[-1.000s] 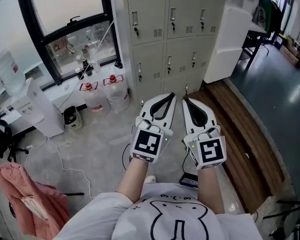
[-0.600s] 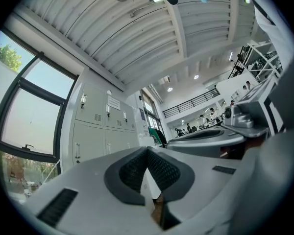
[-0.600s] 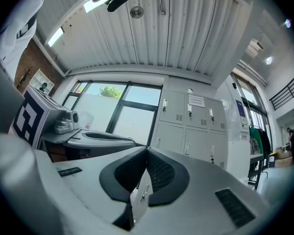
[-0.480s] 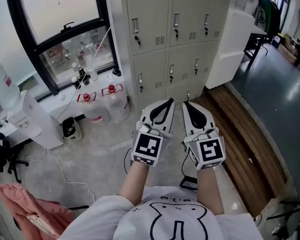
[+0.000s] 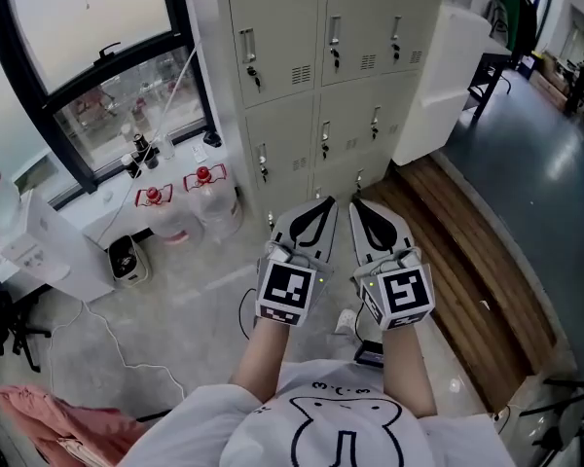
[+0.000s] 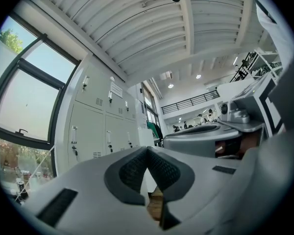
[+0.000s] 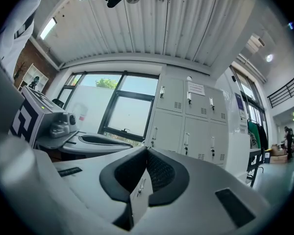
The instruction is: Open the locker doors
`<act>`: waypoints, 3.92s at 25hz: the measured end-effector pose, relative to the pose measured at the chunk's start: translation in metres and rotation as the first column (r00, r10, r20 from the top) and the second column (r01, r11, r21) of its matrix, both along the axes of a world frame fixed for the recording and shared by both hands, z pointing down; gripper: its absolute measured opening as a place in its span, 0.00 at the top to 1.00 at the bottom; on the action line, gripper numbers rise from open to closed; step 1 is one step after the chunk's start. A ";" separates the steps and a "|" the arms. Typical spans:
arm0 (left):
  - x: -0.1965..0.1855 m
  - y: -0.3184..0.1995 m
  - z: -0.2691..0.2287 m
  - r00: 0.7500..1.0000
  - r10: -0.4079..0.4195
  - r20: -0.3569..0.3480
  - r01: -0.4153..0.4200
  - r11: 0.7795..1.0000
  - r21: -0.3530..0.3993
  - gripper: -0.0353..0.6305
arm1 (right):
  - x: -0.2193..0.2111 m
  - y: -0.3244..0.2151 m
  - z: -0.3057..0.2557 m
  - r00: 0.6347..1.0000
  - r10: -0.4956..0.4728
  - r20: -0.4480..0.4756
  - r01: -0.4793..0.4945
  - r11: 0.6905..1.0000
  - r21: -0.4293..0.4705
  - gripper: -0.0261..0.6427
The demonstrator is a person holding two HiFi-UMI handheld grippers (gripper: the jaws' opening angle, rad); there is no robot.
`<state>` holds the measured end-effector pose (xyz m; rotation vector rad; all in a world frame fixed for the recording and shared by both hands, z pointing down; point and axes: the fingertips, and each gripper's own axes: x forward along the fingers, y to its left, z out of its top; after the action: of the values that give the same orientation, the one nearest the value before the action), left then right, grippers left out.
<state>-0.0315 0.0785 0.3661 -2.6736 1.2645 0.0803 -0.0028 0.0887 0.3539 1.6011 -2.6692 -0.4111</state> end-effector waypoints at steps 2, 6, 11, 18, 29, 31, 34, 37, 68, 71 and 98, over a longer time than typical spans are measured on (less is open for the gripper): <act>0.002 -0.013 0.004 1.000 -0.003 0.003 0.003 1.000 -0.005 0.92 | 0.004 -0.013 0.004 1.000 0.003 0.003 -0.003 1.000 -0.007 0.94; 0.005 -0.047 0.007 1.000 -0.019 -0.003 0.019 1.000 -0.011 0.92 | 0.014 -0.048 0.010 1.000 0.002 0.024 -0.001 1.000 -0.012 0.94; 0.019 -0.101 0.008 0.999 -0.040 -0.003 0.040 0.999 -0.018 0.92 | 0.027 -0.099 0.015 0.999 -0.019 0.025 0.020 1.000 -0.020 0.94; 0.055 -0.185 0.014 0.998 -0.064 0.002 0.064 0.997 -0.041 0.92 | 0.057 -0.189 0.018 0.997 -0.072 0.032 0.074 0.996 -0.051 0.94; 0.096 -0.315 0.027 0.991 -0.131 0.001 0.130 0.988 -0.083 0.92 | 0.098 -0.322 0.043 0.986 -0.169 -0.011 0.166 0.979 -0.119 0.94; 0.100 -0.330 0.034 0.990 -0.143 0.014 0.144 0.985 -0.093 0.92 | 0.106 -0.341 0.051 0.984 -0.175 -0.027 0.171 0.977 -0.128 0.94; 0.101 -0.346 0.046 0.988 -0.150 0.043 0.154 0.982 -0.113 0.92 | 0.115 -0.366 0.061 0.984 -0.175 -0.026 0.169 0.974 -0.151 0.94; 0.096 -0.364 0.056 0.985 -0.153 0.078 0.162 0.979 -0.128 0.92 | 0.114 -0.383 0.069 0.980 -0.198 -0.024 0.191 0.966 -0.174 0.94; 0.070 -0.507 0.208 0.987 -0.060 0.148 0.113 0.916 -0.384 0.92 | 0.052 -0.581 0.343 0.981 -0.187 -0.055 0.119 0.799 -0.589 0.86; 0.066 -0.509 0.210 0.985 -0.062 0.160 0.121 0.913 -0.390 0.92 | 0.048 -0.592 0.363 0.980 -0.181 -0.080 0.091 0.772 -0.629 0.86; 0.063 -0.510 0.235 0.984 -0.099 0.146 0.160 0.850 -0.502 0.92 | 0.071 -0.554 0.382 0.974 -0.202 -0.103 0.082 0.739 -0.669 0.86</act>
<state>0.0317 -0.4317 0.6007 -2.9439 1.6116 -0.4959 0.0680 -0.4649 0.7359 1.0851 -2.3901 0.3707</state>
